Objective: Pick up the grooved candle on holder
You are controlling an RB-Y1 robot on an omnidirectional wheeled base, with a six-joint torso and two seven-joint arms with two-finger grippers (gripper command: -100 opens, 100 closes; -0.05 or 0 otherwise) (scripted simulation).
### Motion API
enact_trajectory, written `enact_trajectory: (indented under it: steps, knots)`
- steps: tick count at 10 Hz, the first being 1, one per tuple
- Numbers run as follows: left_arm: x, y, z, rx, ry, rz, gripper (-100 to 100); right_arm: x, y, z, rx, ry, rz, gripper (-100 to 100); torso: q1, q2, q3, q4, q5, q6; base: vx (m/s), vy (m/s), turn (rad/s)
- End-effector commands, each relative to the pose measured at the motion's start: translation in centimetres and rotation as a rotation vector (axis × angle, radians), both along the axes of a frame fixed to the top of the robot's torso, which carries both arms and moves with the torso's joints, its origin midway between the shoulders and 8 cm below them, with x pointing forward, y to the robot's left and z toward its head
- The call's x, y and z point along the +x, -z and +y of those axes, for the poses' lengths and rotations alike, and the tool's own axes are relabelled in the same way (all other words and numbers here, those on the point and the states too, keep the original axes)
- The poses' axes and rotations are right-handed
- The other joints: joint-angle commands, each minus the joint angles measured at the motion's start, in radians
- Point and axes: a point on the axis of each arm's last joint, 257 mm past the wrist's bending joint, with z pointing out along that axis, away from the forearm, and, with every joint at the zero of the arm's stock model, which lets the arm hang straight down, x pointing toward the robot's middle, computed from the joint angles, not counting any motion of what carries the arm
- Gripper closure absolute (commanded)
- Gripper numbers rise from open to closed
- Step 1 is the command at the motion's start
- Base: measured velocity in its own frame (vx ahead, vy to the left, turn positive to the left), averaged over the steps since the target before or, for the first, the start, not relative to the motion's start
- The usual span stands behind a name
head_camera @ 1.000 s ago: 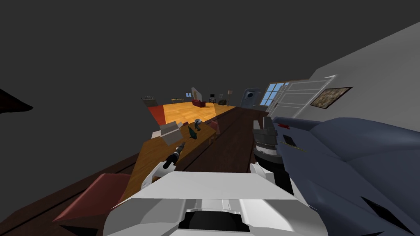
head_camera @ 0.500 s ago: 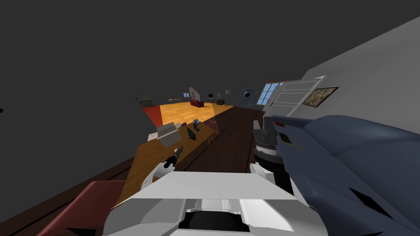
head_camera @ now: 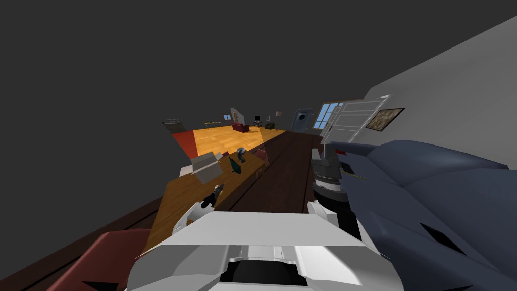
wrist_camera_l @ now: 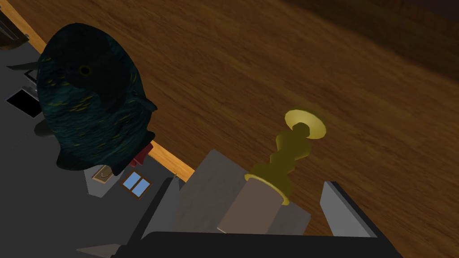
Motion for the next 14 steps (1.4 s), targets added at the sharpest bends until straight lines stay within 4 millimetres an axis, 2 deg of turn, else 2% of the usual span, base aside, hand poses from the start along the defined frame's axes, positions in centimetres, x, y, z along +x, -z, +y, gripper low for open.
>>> enact_trajectory:
  steps: [1,2,6,7,11,12,13,14]
  knots:
    - [0.0,0.0,0.0,0.000,0.000,0.000,0,0.0,0.0,0.0,0.000,0.000,0.000,0,0.000,0.000,0.000,0.000,0.000,0.000,0.001,0.007,0.002]
    - [0.1,0.4,0.2,0.001,-0.002,-0.001,-100,0.0,0.0,0.0,0.000,0.000,0.000,0,-0.002,0.000,0.000,0.000,-0.001,0.000,0.016,0.007,-0.017]
    - [0.3,1.1,0.4,0.001,-0.006,0.000,-100,0.0,0.0,0.0,0.000,0.000,0.000,0,-0.003,-0.002,-0.001,0.000,-0.001,0.000,0.029,0.008,-0.013]
    - [0.3,1.1,0.4,0.001,-0.005,-0.001,100,0.0,0.0,0.0,0.000,0.000,0.000,0,-0.003,-0.001,-0.001,0.000,-0.001,0.000,0.001,0.002,0.010]
    - [0.3,1.1,0.4,0.003,-0.004,0.000,100,0.0,0.0,0.0,0.000,0.000,0.000,0,-0.003,0.000,0.000,0.000,0.000,0.000,0.000,0.000,0.000]
    - [0.3,1.1,0.4,0.003,-0.004,0.000,0,0.0,0.0,0.0,0.000,0.000,0.000,0,-0.003,0.000,0.000,0.000,0.000,0.000,0.000,0.000,0.000]
    - [0.2,0.7,0.3,0.001,-0.004,-0.001,100,0.0,0.0,0.0,0.000,0.000,0.000,0,-0.003,0.001,0.000,0.000,0.000,0.000,-0.023,-0.007,0.020]
    - [0.1,0.4,0.2,0.001,-0.002,-0.001,100,0.0,0.0,0.0,0.000,0.000,0.000,0,-0.003,0.002,0.001,0.000,-0.001,-0.001,-0.041,-0.013,0.025]
